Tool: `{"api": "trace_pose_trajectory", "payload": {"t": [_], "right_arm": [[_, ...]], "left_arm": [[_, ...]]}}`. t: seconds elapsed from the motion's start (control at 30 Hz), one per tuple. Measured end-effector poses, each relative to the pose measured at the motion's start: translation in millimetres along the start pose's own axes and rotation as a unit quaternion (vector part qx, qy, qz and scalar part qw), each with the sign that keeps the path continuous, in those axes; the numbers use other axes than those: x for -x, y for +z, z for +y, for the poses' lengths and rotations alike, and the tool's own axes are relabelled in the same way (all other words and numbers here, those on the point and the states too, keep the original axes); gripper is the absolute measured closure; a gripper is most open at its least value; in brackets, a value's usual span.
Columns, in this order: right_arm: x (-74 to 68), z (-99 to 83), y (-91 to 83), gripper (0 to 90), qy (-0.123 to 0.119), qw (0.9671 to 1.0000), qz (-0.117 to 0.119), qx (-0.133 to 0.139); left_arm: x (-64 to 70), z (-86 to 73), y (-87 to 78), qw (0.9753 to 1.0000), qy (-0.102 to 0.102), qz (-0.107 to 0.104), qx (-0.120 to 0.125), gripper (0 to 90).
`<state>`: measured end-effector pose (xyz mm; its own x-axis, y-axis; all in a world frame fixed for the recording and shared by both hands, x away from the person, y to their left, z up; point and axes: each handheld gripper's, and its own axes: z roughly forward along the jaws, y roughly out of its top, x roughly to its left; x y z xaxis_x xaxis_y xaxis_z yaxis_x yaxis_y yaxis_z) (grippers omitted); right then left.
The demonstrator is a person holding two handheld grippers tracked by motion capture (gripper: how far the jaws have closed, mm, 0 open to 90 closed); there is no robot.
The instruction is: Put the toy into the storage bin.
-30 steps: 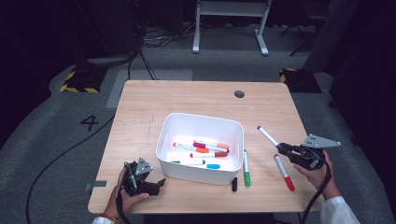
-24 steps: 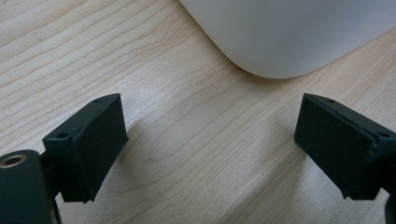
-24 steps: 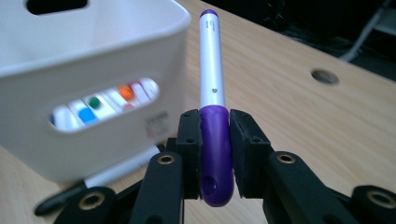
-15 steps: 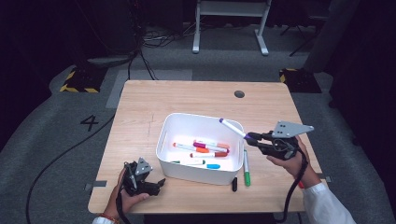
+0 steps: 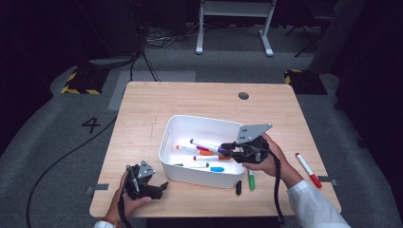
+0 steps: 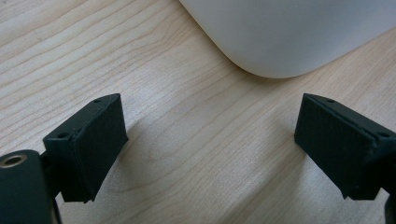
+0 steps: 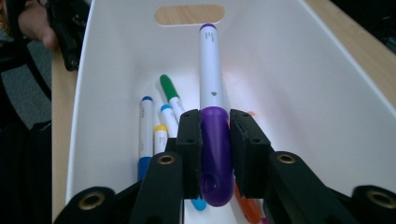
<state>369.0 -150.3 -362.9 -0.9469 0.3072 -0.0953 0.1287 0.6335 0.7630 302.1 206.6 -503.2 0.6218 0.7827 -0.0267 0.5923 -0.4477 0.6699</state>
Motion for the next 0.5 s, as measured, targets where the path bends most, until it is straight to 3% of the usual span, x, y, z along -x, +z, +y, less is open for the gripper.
{"api": "trace_pose_trajectory", "payload": {"t": [0.27,0.5], "right_arm": [[-10.2,1.2,24.5,75.4,-0.023,0.9977,0.037,-0.052],[-13.7,1.4,28.9,75.2,-0.027,0.9947,0.058,-0.081]], "left_arm": [[0.0,-0.1,-0.1,1.0,0.0,0.0,-0.001,9.2],[0.1,-0.2,0.0,1.0,0.0,0.001,0.0,9.2]]}}
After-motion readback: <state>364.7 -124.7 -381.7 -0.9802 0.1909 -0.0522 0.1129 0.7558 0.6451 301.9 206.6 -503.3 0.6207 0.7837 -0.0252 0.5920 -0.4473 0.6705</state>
